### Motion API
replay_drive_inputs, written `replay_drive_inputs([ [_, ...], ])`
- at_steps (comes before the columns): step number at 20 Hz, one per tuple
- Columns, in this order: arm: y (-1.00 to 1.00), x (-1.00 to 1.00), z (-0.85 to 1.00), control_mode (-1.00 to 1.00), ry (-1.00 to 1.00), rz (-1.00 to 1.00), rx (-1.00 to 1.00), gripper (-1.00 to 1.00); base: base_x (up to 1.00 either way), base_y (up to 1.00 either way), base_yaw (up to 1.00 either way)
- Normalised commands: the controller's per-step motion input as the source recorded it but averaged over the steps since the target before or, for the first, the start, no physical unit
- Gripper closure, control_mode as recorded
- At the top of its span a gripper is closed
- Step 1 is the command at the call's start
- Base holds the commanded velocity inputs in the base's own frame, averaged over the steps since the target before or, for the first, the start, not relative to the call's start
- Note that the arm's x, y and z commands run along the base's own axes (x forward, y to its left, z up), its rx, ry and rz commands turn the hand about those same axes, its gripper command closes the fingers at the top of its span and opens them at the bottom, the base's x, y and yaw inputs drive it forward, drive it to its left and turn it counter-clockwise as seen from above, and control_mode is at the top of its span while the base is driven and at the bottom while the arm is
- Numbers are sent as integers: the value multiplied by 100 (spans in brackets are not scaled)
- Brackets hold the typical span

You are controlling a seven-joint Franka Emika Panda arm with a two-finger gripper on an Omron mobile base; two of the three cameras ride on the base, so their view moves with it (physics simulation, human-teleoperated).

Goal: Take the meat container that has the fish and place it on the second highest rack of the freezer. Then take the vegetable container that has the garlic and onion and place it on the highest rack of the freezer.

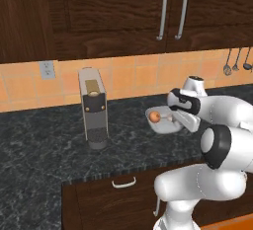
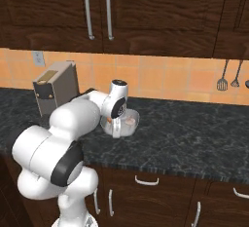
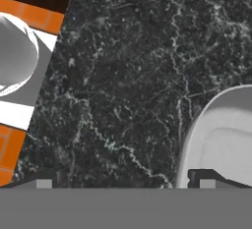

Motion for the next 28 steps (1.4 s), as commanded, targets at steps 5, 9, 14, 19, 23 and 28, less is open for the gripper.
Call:
replay_drive_inputs([
  [5, 0, 6, -19, -100, 2, 0, 0, -100, 0, 0, 0],
  [9, 0, 4, -21, -100, 2, 0, 0, -100, 0, 0, 0],
  [14, 0, 0, -18, -100, 1, 0, 0, -100, 0, 0, 0],
  [19, 0, 4, -16, -100, 1, 0, 0, -100, 0, 0, 0],
  [23, 0, 13, 14, -100, 0, 0, 0, -100, 0, 0, 0],
  [28, 0, 13, 24, -100, 0, 0, 0, -100, 0, 0, 0],
])
